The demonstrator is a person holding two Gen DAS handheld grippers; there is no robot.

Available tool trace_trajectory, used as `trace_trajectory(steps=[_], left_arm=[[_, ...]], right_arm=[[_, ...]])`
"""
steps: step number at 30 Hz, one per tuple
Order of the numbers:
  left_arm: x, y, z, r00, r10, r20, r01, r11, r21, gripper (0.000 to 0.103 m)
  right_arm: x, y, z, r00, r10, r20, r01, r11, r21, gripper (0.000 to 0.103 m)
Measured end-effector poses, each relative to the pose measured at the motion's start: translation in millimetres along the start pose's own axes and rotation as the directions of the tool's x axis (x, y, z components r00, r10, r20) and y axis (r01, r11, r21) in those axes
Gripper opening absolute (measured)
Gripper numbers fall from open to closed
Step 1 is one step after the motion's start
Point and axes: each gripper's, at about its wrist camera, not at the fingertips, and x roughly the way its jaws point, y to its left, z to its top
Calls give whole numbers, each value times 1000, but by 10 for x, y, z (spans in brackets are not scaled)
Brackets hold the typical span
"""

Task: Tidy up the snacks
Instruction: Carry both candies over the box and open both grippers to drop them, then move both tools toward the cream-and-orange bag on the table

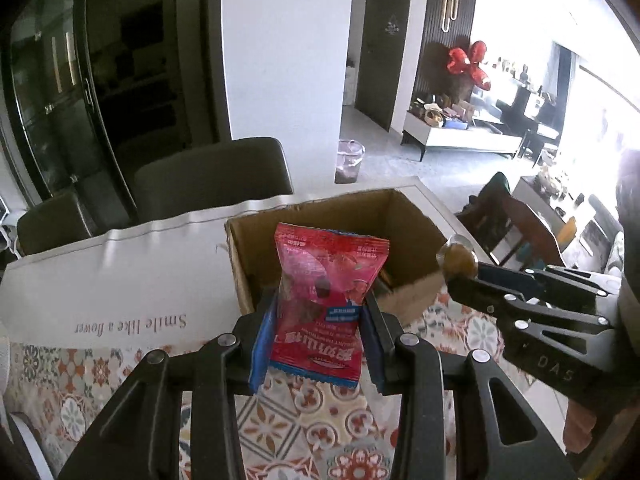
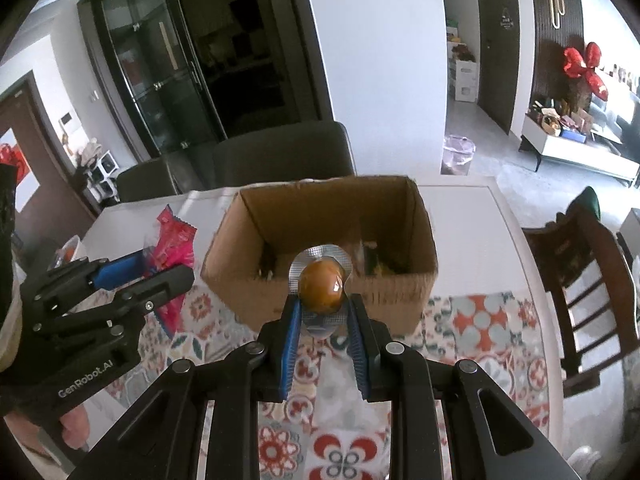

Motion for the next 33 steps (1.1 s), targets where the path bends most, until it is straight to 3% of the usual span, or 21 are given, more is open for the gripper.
trace_trajectory(steps=[10,12,16,18,22,27,30,33], left_arm=[[542,54,366,996,-3,-88,1,1000,-29,43],[625,73,387,995,0,-101,-4,999,-40,56],[681,85,411,995,15,-104,-20,998,-51,65],[680,77,409,994,18,-110,-23,999,-47,66],[553,53,361,994,56,-97,-59,998,-28,67],[222,-87,184,994,99,-48,-98,995,13,75],[37,-195,69,996,78,-35,-76,996,43,75],[-169,-310,-70,998,50,-35,-48,997,66,76]], right_arm=[[456,-189,477,998,-21,-58,20,1000,-12,25],[511,-236,527,998,-29,-60,29,1000,-11,26],[627,-308,591,994,-43,-101,43,999,0,44],[642,-331,592,993,-54,-102,54,999,-6,45],[561,-365,533,992,-76,-99,78,997,9,45],[345,-376,372,988,-134,-71,135,991,8,46],[125,-391,209,987,-149,-53,150,989,8,47],[-114,-419,43,987,-159,-27,160,986,36,57]])
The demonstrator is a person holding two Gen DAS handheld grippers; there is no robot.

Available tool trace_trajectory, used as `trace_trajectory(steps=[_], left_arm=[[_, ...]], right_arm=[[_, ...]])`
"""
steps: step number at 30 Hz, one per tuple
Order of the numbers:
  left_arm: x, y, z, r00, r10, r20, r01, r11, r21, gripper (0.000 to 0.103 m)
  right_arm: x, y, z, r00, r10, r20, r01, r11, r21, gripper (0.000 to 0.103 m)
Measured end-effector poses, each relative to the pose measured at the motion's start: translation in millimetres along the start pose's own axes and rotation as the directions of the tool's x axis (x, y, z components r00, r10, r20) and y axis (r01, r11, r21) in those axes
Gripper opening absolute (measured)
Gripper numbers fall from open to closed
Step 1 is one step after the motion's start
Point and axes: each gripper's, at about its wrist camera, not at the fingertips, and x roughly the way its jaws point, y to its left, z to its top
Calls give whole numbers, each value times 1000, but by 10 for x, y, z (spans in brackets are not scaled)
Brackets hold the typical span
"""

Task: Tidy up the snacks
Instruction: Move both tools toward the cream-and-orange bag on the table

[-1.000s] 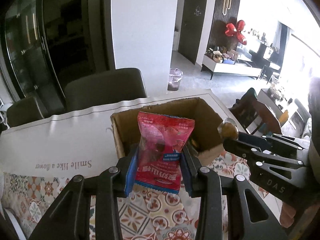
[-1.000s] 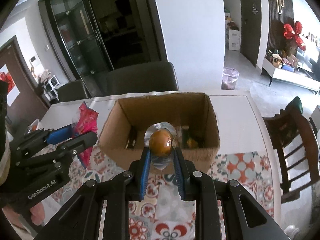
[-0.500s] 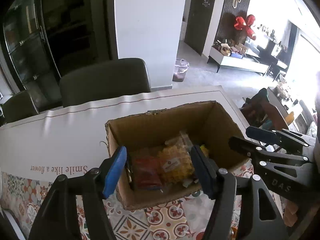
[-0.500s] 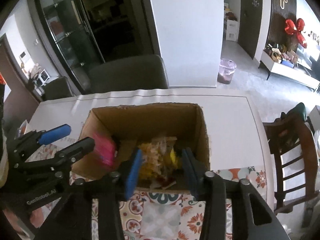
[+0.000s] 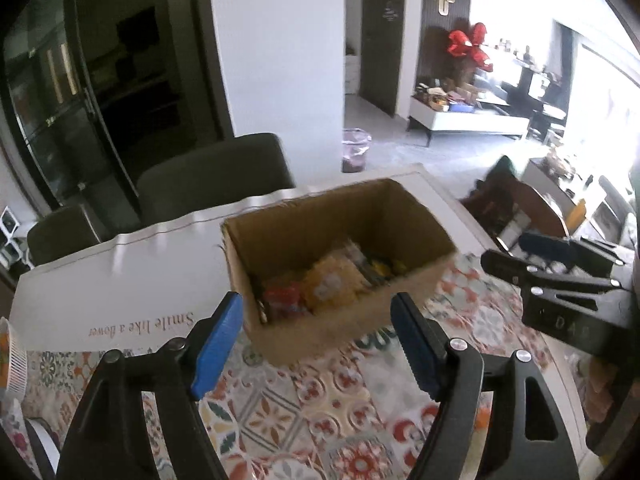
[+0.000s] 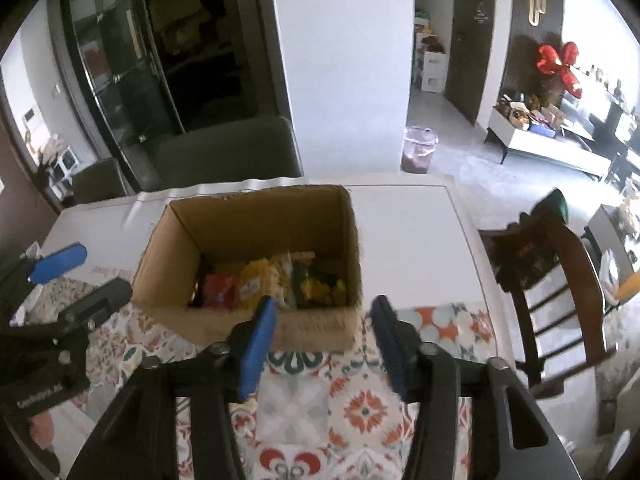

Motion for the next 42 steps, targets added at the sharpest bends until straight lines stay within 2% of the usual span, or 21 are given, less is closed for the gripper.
trace_trajectory(steps=[3,6,13,19,21,25,30,34,39,42], left_arm=[[-210,-123,-199,1000,3,18,-3,1000,18,81],[-371,-272,-446,1000,-5,25,4,999,32,81],[-450,-577,-1020,990,-122,-70,121,993,-18,81],[-417,-819,-1486,987,-85,-135,88,996,16,81],[-398,-920,-1626,982,-102,-161,108,994,29,81],[-345,-1082,-1777,979,-87,-186,102,992,69,81],[-237,-1262,-1983,963,-133,-232,152,986,64,80],[-131,-1406,-2175,946,-161,-280,188,979,73,80],[29,-1520,-2307,936,-146,-322,196,972,128,79],[155,-1524,-2350,916,-175,-360,231,966,117,77]], right_arm=[[-281,-29,-208,998,-43,44,43,999,-6,61],[-556,-53,-471,994,-72,84,74,997,-15,63],[-882,-197,-1043,992,-97,76,97,995,-1,63],[-851,-338,-1510,991,-133,-15,132,991,-36,63],[-826,-406,-1687,991,-126,-50,125,992,-34,63],[-753,-565,-1996,988,-107,-112,107,994,-4,63],[-649,-716,-2320,979,-73,-189,80,996,31,63],[-548,-779,-2572,965,-4,-262,16,999,44,63],[-408,-840,-2744,946,-29,-322,34,999,10,63],[-282,-844,-2838,922,-19,-386,16,1000,-10,63]])
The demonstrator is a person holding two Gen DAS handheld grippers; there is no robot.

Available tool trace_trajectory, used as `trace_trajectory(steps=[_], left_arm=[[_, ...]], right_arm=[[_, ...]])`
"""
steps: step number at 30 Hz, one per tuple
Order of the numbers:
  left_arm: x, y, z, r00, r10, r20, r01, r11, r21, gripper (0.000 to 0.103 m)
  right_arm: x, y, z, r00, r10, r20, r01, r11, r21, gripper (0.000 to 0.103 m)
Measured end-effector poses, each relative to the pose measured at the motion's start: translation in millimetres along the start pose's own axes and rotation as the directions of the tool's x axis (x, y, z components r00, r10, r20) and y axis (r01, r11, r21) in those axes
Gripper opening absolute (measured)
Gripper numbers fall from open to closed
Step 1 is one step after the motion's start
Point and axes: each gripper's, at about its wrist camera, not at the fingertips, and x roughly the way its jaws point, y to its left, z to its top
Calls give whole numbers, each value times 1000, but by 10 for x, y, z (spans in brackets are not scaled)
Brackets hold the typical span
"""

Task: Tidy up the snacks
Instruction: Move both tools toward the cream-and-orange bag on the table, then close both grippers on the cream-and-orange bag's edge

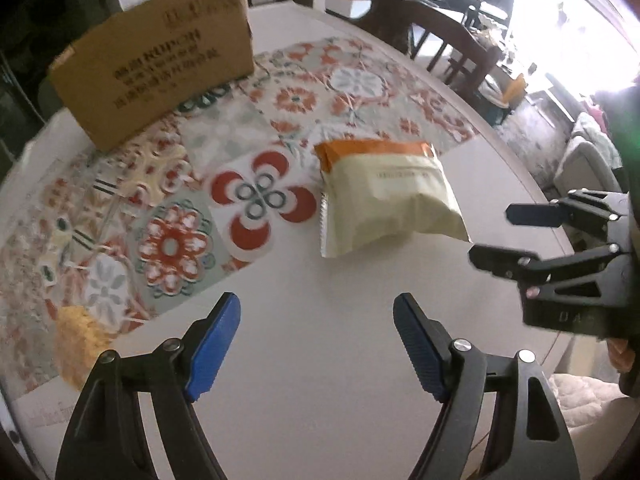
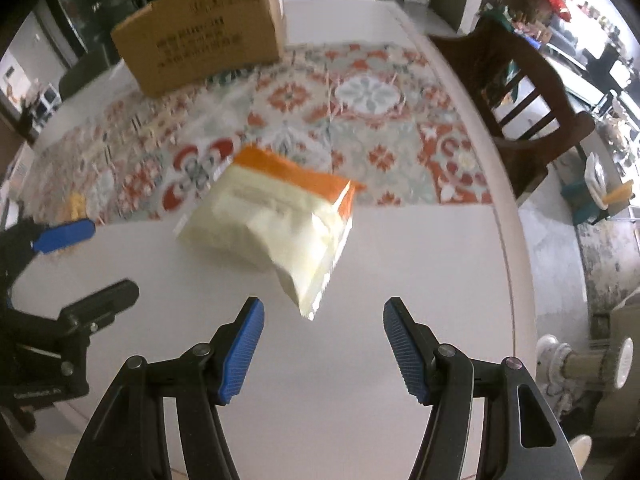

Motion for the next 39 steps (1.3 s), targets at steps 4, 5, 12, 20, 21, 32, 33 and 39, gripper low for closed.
trace_trajectory(steps=[4,5,12,20,21,32,33,39], left_arm=[[162,63,41,998,-57,-36,57,998,-23,70],[190,68,57,998,-59,-36,59,998,-17,65],[234,80,223,998,-63,-1,63,997,52,63],[357,81,381,991,-126,-33,128,988,80,58],[373,82,393,991,-132,-37,135,988,78,58],[556,76,446,976,-204,-71,208,977,51,35],[563,74,440,976,-204,-70,208,977,52,31],[505,82,433,977,-209,-30,210,977,41,14]], right_arm=[[108,5,7,999,30,-34,-31,999,-8,62],[118,5,16,999,29,-33,-29,1000,-11,62],[221,-18,59,998,43,-52,-43,999,15,49],[288,-16,100,995,73,-67,-69,996,62,39],[289,-13,108,995,74,-68,-70,996,63,39],[326,-35,175,993,92,-72,-85,991,102,23],[327,-36,173,994,88,-69,-81,991,107,23],[271,-33,183,999,33,-36,-30,996,80,11]])
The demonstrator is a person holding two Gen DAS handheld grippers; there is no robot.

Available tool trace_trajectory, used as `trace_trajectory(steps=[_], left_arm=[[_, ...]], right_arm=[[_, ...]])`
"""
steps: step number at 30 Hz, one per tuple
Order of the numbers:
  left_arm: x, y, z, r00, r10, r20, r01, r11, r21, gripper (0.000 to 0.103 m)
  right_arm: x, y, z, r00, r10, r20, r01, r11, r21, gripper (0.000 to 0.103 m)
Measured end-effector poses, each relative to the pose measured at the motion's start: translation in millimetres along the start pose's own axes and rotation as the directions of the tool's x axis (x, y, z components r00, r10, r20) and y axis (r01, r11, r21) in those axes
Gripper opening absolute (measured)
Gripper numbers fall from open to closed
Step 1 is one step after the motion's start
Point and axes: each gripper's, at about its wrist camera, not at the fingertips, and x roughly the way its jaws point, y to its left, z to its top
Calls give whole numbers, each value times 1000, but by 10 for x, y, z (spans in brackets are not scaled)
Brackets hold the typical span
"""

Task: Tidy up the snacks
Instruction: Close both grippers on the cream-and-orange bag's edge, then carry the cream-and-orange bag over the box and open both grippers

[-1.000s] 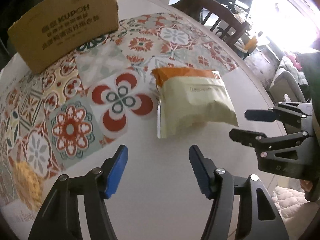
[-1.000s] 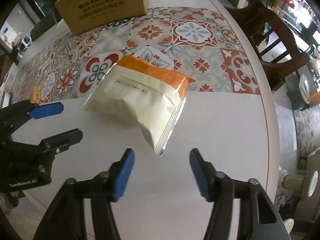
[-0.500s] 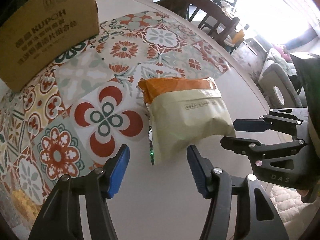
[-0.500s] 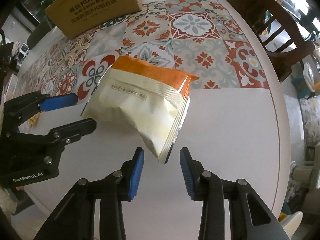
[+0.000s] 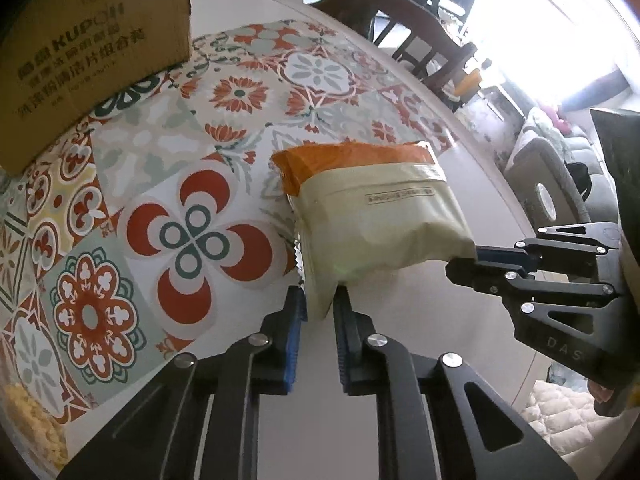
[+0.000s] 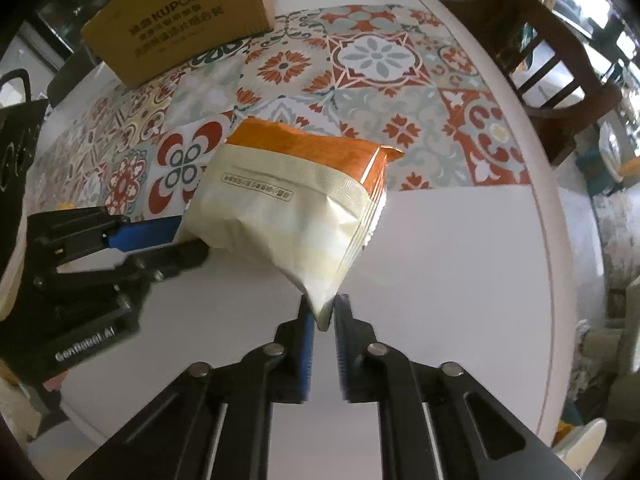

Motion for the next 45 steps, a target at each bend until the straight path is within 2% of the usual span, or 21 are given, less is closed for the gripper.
trace_trajectory(steps=[5,7,12,21,24,27,35,41,45], left_arm=[[-144,-21,-5,999,4,50,-2,1000,-26,11],[-225,-34,-1,997,8,78,-4,999,-41,5],[-443,-65,9,990,34,135,-25,998,-65,5],[-936,57,50,965,78,252,-46,990,-130,4],[-1132,117,125,950,109,294,-69,988,-141,4],[-1348,202,255,927,145,346,-96,983,-156,4],[-1925,510,721,847,263,462,-205,963,-173,4],[-2162,791,1082,811,318,490,-256,948,-191,5],[-2223,973,1280,797,344,496,-274,939,-209,5]], right_arm=[[-113,15,21,999,5,41,-5,1000,-11,9],[-163,23,37,998,5,58,-4,1000,-12,9],[-295,47,63,994,22,103,-20,1000,-19,9],[-613,301,252,976,41,212,-20,995,-99,9],[-751,393,371,964,57,259,-26,992,-122,9],[-896,497,544,946,77,315,-32,989,-145,9],[-1271,825,1172,883,143,448,-45,974,-223,9],[-1449,1034,1771,849,193,491,-69,963,-260,9],[-1469,1146,2103,837,212,504,-70,956,-285,9]])
